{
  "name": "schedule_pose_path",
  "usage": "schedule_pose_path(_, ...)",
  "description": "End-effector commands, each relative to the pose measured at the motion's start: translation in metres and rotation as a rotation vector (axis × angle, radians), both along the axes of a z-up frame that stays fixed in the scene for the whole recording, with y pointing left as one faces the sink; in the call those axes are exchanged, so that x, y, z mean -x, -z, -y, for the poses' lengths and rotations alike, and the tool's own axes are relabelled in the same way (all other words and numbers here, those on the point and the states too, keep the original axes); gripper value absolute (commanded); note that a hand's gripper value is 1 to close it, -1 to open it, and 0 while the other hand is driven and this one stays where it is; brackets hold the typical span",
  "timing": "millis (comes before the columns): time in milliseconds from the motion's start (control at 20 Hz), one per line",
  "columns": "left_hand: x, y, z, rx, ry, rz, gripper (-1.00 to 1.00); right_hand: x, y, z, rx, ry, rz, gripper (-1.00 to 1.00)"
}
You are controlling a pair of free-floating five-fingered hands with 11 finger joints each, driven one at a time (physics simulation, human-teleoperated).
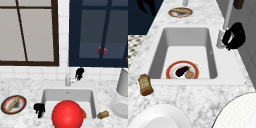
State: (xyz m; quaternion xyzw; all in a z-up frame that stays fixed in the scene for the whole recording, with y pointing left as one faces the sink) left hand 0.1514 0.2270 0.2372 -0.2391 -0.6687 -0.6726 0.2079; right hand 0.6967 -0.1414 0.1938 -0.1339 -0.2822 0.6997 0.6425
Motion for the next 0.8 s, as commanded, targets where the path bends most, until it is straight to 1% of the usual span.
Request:
schedule_pose_path(0,0.0,0.0,0.0,0.0,0.0,0.0,0.0,0.002,-0.018,-0.019,0.0,0.047,0.078,1.0)
schedule_pose_path(100,0.0,0.0,0.0,0.0,0.0,0.0,0.0,0.005,-0.021,-0.023,0.034,0.058,0.096,1.0)
schedule_pose_path(200,0.0,0.0,0.0,0.0,0.0,0.0,0.0,0.005,-0.027,-0.03,0.068,0.076,0.084,1.0)
schedule_pose_path(250,0.0,0.0,0.0,0.0,0.0,0.0,0.0,0.006,-0.029,-0.035,0.106,0.089,0.099,1.0)
schedule_pose_path(450,0.0,0.0,0.0,0.0,0.0,0.0,0.0,0.012,-0.032,-0.048,0.212,0.126,0.151,1.0)
schedule_pose_path(550,0.0,0.0,0.0,0.0,0.0,0.0,0.0,0.017,-0.032,-0.057,0.269,0.141,0.165,1.0)
schedule_pose_path(750,0.0,0.0,0.0,0.0,0.0,0.0,0.0,0.024,-0.03,-0.074,0.409,0.167,0.231,1.0)
